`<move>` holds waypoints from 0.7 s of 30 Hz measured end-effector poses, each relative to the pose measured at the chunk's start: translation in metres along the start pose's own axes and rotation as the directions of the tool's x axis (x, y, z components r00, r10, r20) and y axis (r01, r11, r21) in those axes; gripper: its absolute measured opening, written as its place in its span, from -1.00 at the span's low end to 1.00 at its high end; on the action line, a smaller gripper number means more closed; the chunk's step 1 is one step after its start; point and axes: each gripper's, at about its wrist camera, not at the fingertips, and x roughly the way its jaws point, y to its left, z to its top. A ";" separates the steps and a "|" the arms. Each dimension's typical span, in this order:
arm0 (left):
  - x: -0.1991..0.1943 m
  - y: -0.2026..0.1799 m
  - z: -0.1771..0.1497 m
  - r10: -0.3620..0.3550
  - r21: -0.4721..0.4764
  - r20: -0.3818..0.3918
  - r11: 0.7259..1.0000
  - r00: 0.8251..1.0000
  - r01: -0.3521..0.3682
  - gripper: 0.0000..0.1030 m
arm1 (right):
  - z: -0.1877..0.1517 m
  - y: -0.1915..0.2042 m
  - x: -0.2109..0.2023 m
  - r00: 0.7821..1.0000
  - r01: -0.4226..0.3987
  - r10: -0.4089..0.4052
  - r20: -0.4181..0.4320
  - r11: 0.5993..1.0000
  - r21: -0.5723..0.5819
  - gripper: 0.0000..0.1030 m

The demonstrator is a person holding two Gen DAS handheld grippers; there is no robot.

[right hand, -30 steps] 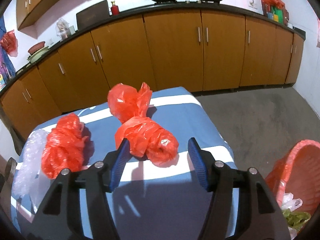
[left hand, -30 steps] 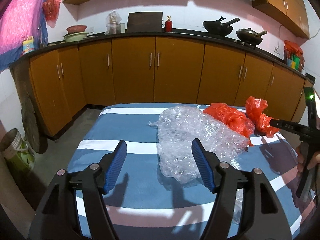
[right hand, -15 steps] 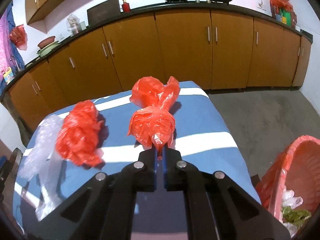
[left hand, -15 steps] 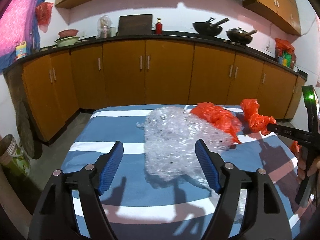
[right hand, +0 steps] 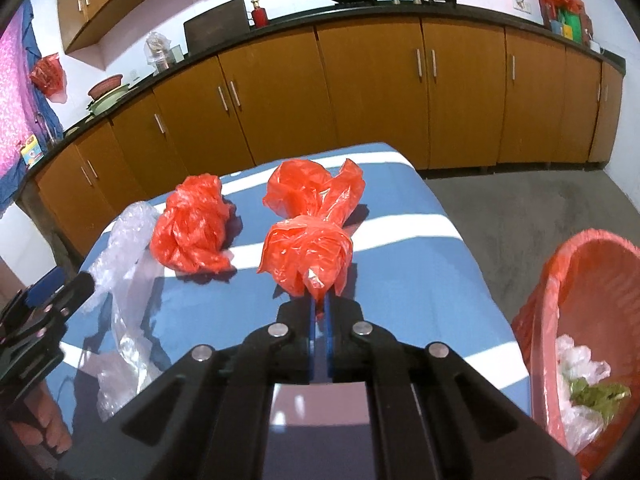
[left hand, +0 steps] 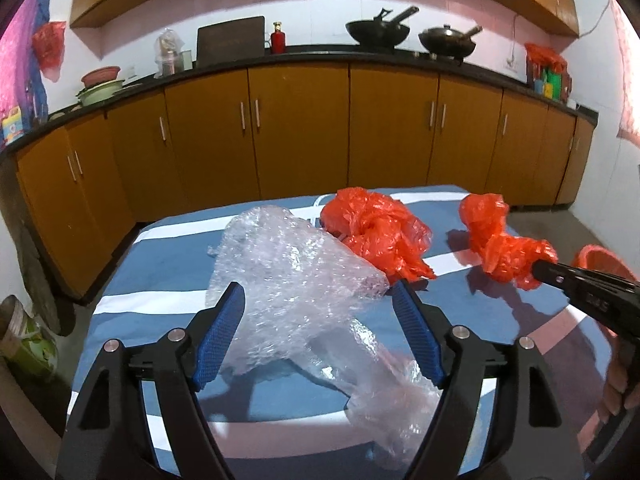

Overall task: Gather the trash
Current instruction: 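Grasp the red bag with the right tool while the left tool grasps the bubble wrap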

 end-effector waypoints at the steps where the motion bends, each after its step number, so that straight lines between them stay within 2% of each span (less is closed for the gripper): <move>1: 0.003 -0.001 0.001 0.001 0.000 -0.009 1.000 1.000 -0.001 0.45 | -0.003 -0.002 0.000 1.000 -0.002 0.002 -0.005 1.000 0.007 -0.90; 2: 0.006 0.000 0.000 -0.003 -0.006 -0.014 1.000 1.000 0.003 0.41 | -0.003 -0.002 0.000 1.000 -0.002 0.002 -0.008 1.000 0.009 -0.90; 5: 0.013 0.005 0.000 -0.029 -0.035 -0.045 0.999 0.999 0.028 0.07 | -0.008 -0.004 -0.001 1.000 -0.006 0.006 -0.013 1.000 0.011 -0.90; 7: 0.016 0.007 -0.001 -0.054 -0.052 -0.067 0.997 0.996 0.050 -0.44 | -0.009 -0.004 -0.003 1.000 -0.007 0.007 -0.014 1.000 0.010 -0.90; 10: 0.017 0.009 -0.002 -0.079 -0.063 -0.079 0.995 0.994 0.074 -0.85 | -0.011 -0.005 -0.004 1.000 -0.010 0.010 -0.013 1.000 0.010 -0.90; 13: 0.013 0.012 -0.003 -0.084 -0.069 -0.070 0.995 0.994 0.079 -0.94 | -0.012 -0.005 -0.008 1.000 -0.011 0.011 -0.008 1.000 0.008 -0.90; 21: -0.012 0.028 0.006 -0.083 -0.087 -0.015 0.993 0.996 0.081 -0.97 | -0.012 0.000 -0.029 0.999 -0.013 0.014 0.032 1.000 -0.022 -0.90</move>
